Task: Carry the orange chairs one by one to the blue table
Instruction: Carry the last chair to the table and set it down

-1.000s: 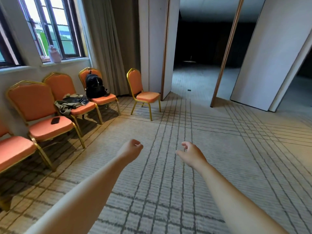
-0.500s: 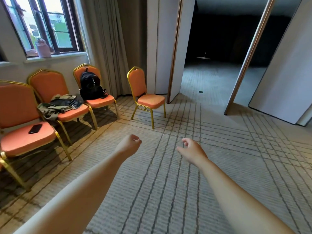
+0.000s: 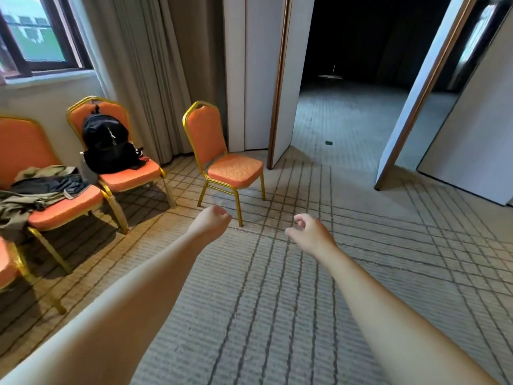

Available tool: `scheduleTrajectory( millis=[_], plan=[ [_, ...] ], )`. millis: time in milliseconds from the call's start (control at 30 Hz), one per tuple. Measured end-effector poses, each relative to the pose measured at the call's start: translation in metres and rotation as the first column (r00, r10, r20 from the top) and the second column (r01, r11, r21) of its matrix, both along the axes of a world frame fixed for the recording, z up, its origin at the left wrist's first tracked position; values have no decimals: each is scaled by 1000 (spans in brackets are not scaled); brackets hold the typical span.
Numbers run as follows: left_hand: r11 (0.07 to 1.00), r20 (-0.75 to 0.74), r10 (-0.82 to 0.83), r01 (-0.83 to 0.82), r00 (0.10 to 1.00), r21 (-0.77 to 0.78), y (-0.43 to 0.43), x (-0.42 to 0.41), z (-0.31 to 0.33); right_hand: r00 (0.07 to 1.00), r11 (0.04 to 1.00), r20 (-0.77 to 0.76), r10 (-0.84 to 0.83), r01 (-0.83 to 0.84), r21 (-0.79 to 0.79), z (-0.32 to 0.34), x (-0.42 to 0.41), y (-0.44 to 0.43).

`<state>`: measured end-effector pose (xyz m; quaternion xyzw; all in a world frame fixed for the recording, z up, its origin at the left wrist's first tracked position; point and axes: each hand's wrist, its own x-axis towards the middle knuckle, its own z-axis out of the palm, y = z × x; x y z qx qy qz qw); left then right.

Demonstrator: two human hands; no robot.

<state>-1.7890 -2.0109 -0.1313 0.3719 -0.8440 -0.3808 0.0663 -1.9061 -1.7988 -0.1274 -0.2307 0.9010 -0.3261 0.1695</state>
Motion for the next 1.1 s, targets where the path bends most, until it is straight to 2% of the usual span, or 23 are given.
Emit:
scheduleTrajectory(
  millis=[267, 533, 833, 1100],
  plan=[
    [999, 63, -10, 7, 998, 50, -93, -182, -38, 998, 999, 69, -13, 11, 31, -32, -188, -91],
    [994, -4, 109, -109, 994, 17, -187, -381, -22, 994, 995, 22, 104, -104, 4, -12, -409, -203],
    [985, 32, 156, -158, 987, 62, -273, -545, -48, 980, 981, 67, 187, -190, 44, -26, -575, -302],
    [976, 35, 194, -196, 980, 97, -401, -727, -84, 970, 969, 84, 229, -235, 73, -40, -757, -435]
  ],
)
